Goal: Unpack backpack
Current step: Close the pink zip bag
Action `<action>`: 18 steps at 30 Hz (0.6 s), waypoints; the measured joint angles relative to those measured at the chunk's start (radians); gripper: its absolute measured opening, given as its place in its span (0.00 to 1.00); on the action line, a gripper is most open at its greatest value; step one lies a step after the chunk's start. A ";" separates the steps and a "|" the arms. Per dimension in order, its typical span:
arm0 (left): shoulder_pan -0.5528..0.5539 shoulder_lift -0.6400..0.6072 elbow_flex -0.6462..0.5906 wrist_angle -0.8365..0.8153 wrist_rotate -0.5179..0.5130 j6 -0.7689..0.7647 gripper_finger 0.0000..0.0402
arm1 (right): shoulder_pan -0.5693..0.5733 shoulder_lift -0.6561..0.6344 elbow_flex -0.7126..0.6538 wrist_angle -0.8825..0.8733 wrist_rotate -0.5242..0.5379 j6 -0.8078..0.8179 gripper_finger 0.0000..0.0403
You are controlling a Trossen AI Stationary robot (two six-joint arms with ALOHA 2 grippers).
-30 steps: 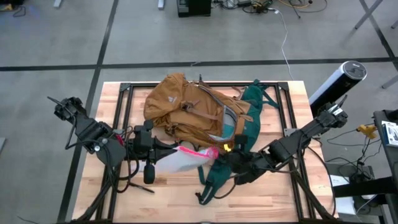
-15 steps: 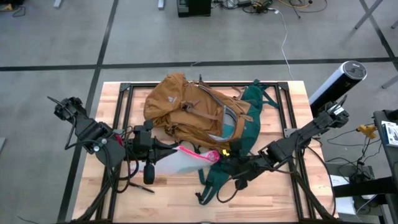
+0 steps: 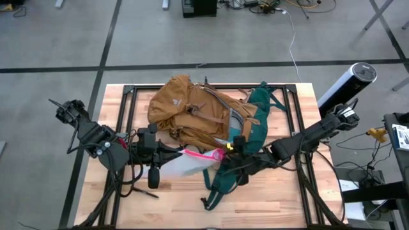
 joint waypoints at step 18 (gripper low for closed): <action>0.000 0.017 0.000 -0.031 -0.005 0.002 0.00 | 0.024 0.085 -0.007 0.039 0.001 -0.068 0.02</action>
